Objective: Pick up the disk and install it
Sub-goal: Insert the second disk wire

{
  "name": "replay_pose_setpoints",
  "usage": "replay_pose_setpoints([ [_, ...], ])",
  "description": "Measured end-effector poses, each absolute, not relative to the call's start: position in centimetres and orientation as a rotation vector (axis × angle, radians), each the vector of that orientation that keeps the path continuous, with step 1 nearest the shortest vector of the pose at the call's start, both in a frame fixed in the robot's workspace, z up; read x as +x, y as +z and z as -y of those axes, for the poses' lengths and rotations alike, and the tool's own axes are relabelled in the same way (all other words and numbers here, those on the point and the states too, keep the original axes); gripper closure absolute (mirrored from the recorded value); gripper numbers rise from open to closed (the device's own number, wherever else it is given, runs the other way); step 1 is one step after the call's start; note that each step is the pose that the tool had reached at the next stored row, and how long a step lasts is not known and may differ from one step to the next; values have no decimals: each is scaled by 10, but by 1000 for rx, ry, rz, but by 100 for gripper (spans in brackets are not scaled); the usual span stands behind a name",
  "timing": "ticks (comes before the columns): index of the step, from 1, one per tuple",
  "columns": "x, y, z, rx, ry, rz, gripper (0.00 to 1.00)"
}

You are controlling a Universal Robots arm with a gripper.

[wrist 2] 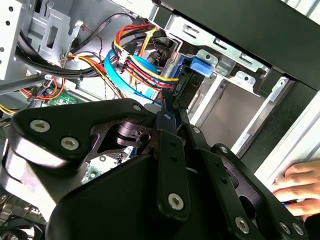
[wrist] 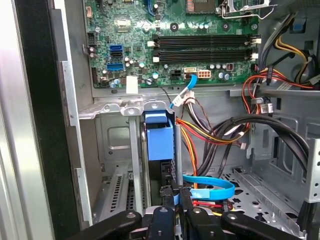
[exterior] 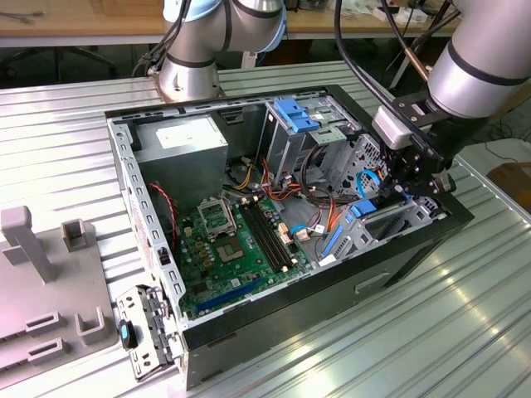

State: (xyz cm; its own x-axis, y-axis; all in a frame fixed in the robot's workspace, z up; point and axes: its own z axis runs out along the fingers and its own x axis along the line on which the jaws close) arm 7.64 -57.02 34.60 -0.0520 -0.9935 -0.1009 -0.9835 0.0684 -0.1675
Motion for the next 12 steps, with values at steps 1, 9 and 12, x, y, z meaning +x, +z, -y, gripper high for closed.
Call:
replay_pose_setpoints([
  [1, 76, 346, 571, -2022, -79, -2149, 84],
  [9, 76, 345, 573, -2022, -78, -2149, 84],
  [12, 76, 345, 573, -2022, -78, -2149, 84],
])
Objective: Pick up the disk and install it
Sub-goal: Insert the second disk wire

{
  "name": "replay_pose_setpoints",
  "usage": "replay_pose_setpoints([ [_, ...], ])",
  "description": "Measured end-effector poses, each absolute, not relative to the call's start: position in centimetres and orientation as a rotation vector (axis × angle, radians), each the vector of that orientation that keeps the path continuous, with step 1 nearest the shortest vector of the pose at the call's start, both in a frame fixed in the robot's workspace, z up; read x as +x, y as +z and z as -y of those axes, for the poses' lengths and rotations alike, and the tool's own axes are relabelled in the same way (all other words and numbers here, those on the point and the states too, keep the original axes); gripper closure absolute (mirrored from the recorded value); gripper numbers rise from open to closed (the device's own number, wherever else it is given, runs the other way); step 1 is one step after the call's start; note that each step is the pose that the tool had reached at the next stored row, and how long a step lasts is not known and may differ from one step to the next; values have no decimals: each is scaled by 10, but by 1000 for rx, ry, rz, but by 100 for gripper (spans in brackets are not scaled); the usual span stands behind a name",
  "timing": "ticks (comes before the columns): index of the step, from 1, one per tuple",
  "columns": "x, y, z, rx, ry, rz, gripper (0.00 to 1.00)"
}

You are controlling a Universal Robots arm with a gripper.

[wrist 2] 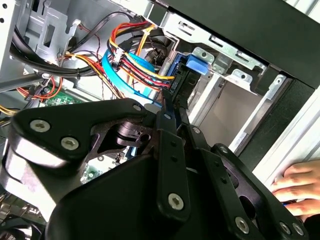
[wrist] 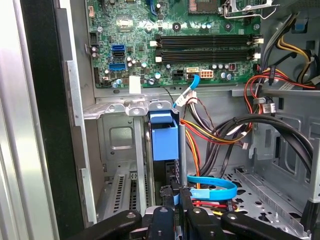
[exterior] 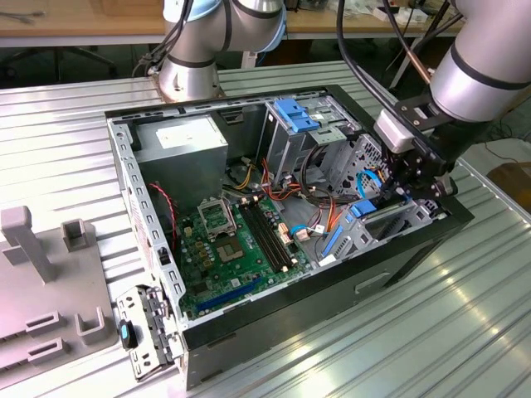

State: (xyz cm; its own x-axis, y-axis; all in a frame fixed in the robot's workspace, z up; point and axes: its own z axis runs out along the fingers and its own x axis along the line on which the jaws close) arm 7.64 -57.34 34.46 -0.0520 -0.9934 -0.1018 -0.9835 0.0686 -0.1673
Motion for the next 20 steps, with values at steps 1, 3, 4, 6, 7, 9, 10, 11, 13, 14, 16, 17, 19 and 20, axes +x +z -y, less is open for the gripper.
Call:
replay_pose_setpoints([
  [1, 76, 344, 573, -2022, -78, -2149, 84],
  [3, 76, 343, 573, -2022, -77, -2149, 84],
  [4, 76, 343, 573, -2022, -77, -2149, 84],
  [6, 77, 344, 573, -2022, -78, -2150, 84],
  [7, 77, 344, 573, -2022, -78, -2150, 84],
  [9, 77, 344, 573, -2022, -79, -2150, 84],
  [10, 77, 345, 573, -2023, -81, -2151, 84],
  [11, 77, 346, 573, -2023, -82, -2151, 84],
  [13, 77, 348, 573, -2023, -81, -2151, 84],
  [14, 77, 348, 573, -2023, -82, -2152, 84],
  [16, 77, 347, 572, -2023, -82, -2152, 84],
  [17, 77, 347, 572, -2023, -82, -2152, 84],
  [19, 77, 347, 571, -2023, -82, -2151, 84],
  [20, 77, 347, 571, -2023, -82, -2152, 84],
])
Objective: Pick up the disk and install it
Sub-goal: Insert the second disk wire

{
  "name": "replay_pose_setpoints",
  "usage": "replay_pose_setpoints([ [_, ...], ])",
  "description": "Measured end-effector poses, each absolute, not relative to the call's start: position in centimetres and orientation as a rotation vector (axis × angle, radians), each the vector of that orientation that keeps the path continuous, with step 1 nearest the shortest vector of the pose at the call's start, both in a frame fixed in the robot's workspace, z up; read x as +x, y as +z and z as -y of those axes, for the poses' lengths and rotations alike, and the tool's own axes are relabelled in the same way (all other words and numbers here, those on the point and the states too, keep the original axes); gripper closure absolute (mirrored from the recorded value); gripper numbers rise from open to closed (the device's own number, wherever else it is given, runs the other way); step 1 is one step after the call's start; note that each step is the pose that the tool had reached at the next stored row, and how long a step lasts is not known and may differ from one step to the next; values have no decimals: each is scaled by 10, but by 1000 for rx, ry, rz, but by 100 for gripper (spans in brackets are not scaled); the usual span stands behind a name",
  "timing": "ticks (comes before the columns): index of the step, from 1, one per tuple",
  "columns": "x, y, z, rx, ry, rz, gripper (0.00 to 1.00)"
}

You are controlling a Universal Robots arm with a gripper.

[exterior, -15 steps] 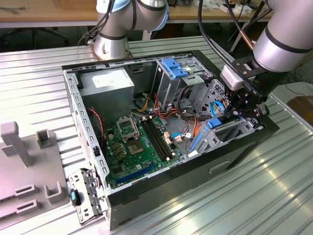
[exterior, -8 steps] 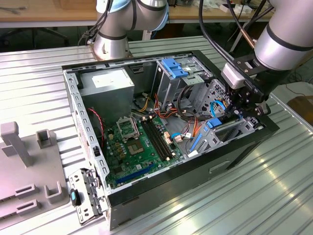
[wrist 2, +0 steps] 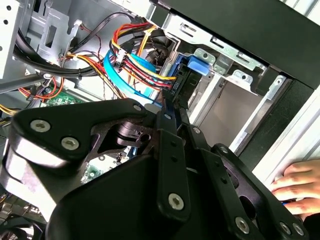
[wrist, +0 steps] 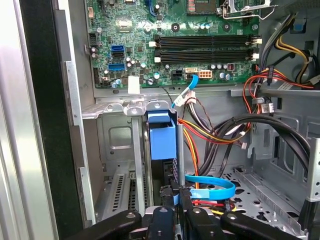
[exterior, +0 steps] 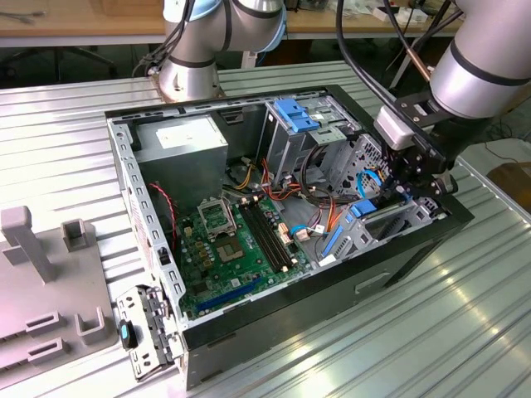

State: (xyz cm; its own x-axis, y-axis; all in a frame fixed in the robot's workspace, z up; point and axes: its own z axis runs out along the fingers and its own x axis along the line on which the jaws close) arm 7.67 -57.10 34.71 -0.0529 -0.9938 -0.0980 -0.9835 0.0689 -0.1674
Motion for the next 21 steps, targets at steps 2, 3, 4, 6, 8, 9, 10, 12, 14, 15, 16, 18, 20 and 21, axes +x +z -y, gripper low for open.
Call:
replay_pose_setpoints([
  [2, 77, 347, 571, -2023, -82, -2152, 84],
  [3, 77, 347, 571, -2023, -82, -2152, 84],
  [4, 77, 347, 571, -2023, -82, -2152, 84],
  [6, 77, 347, 571, -2023, -82, -2152, 84],
  [8, 77, 347, 574, -2016, -72, -2151, 84],
  [9, 77, 347, 575, -2013, -69, -2150, 84],
  [10, 77, 347, 575, -2009, -64, -2150, 84],
  [12, 77, 345, 575, -2004, -56, -2149, 84],
  [14, 77, 344, 576, -2003, -54, -2150, 84],
  [15, 77, 343, 576, -2003, -53, -2149, 84],
  [16, 77, 343, 576, -2003, -53, -2149, 84],
  [18, 77, 342, 576, -2002, -51, -2149, 84],
  [20, 77, 339, 576, -2003, -48, -2150, 84],
  [21, 77, 337, 576, -2003, -47, -2151, 84],
])
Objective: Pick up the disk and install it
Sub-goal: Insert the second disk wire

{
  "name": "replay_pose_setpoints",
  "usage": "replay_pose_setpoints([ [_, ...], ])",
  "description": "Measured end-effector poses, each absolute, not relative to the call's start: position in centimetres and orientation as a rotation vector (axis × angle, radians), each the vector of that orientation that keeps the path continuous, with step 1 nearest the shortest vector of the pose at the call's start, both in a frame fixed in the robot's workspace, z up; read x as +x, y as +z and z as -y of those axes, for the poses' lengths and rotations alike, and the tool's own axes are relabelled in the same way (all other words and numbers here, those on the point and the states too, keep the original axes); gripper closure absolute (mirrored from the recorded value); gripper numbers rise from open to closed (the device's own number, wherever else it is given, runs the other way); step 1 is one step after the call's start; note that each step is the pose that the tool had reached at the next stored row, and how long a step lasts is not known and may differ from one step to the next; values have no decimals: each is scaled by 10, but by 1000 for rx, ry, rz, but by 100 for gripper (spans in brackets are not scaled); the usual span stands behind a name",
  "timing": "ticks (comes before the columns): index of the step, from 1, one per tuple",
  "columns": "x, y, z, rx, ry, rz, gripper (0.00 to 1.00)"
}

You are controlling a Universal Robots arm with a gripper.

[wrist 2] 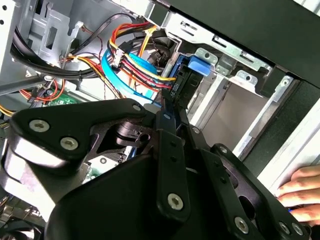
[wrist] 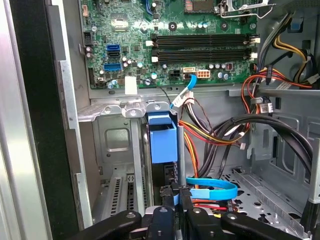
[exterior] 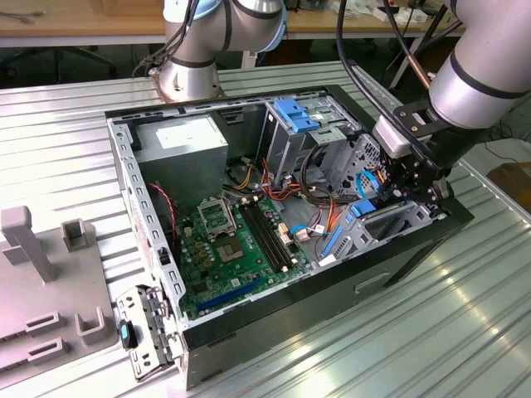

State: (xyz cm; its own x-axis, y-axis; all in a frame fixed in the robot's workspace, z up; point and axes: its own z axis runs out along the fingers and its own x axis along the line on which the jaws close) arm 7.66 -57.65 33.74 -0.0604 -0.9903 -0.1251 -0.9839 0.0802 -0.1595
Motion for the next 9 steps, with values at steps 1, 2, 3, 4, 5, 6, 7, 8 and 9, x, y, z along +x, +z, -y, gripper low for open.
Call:
replay_pose_setpoints([
  [1, 77, 337, 577, -2003, -46, -2151, 84],
  [2, 77, 337, 577, -2003, -45, -2151, 84],
  [3, 77, 337, 577, -2003, -45, -2151, 84],
  [4, 77, 337, 577, -2003, -46, -2150, 84],
  [5, 77, 337, 577, -2002, -46, -2150, 83],
  [6, 77, 337, 577, -2002, -45, -2149, 83],
  [7, 77, 337, 577, -2002, -46, -2150, 83],
  [8, 77, 341, 577, -2002, -46, -2150, 76],
  [9, 77, 347, 577, -2002, -47, -2150, 76],
])
